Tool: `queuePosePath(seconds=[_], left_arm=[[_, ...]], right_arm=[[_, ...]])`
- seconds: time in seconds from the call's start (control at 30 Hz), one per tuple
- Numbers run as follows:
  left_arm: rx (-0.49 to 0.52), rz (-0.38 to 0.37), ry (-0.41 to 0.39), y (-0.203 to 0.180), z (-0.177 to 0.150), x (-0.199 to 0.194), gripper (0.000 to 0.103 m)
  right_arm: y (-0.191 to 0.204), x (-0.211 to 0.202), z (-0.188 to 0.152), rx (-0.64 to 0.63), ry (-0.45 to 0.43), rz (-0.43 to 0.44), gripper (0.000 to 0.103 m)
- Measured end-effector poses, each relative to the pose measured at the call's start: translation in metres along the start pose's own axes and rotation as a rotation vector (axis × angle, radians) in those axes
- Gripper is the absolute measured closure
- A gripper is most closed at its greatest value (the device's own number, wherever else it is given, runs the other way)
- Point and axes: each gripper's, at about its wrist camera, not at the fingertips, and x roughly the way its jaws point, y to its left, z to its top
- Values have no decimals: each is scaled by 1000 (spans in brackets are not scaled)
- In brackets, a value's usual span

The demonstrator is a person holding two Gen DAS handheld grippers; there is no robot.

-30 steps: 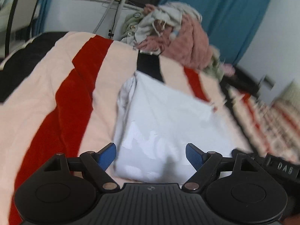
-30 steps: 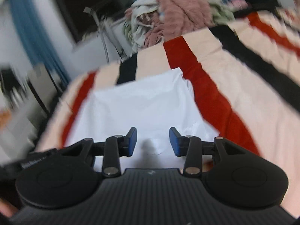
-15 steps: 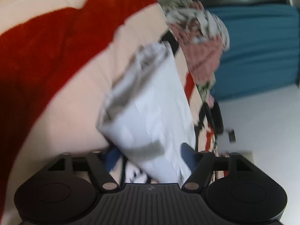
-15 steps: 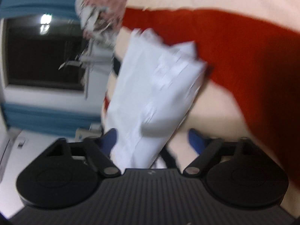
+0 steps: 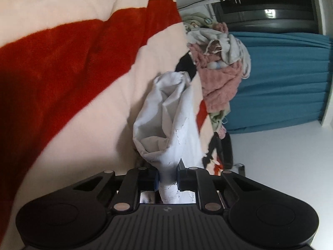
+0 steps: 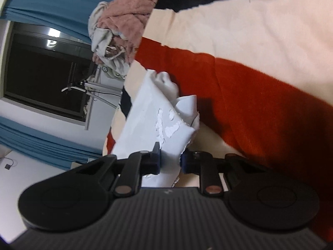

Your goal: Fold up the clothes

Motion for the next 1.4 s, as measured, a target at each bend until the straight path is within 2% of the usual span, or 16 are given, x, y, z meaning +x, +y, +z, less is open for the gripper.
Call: queuePosePath(seconds=[0.17,0.3,0.43,0.5,0.6,0.7,0.77,0.9,1.0,1.1,1.17,1.23,1.3,1.33,1.4], left_arm=[[23,-20,37,-29,-14,-20,87],[43,-24,102,-73,-20,-26,87],[93,-21,171,-125,-29,-22,87],[141,-8,207,-155,-36,-8,87],[229,32,257,-200,-47,33,87],[344,70,292,-240,-57,90,87],[413,93,303,-263,-63,136,87],[481,117,297,-305,-64,226,87],[511,52,283,-338,-62,283,87],[543,-43,243,-364,-63,329,87],[586,-90,205,-365,-70,350,87],[613,-110,182,-352,-78,373,87],[627,-58,215,-317,-86,395,87],[639,-28,233,-299,-91,405,87],[728,86,287,-256,-105,415,87]], right_arm=[[12,-42,-5,-16,-33,2,83],[31,-83,2,10,-76,10,83],[56,-120,35,30,-114,44,83],[66,-133,57,31,-133,48,83],[73,-140,97,39,-166,18,83],[70,-132,143,37,-203,-34,83],[67,-122,171,20,-230,-69,83],[70,-81,237,-22,-263,-116,83],[88,-55,288,-124,-328,-118,85],[99,-42,326,-168,-423,-61,85],[99,-34,343,-231,-471,-31,85],[82,-20,347,-281,-473,-52,85],[60,-3,347,-331,-459,-110,84],[43,8,341,-339,-431,-172,84],[4,28,330,-272,-349,-273,84]])
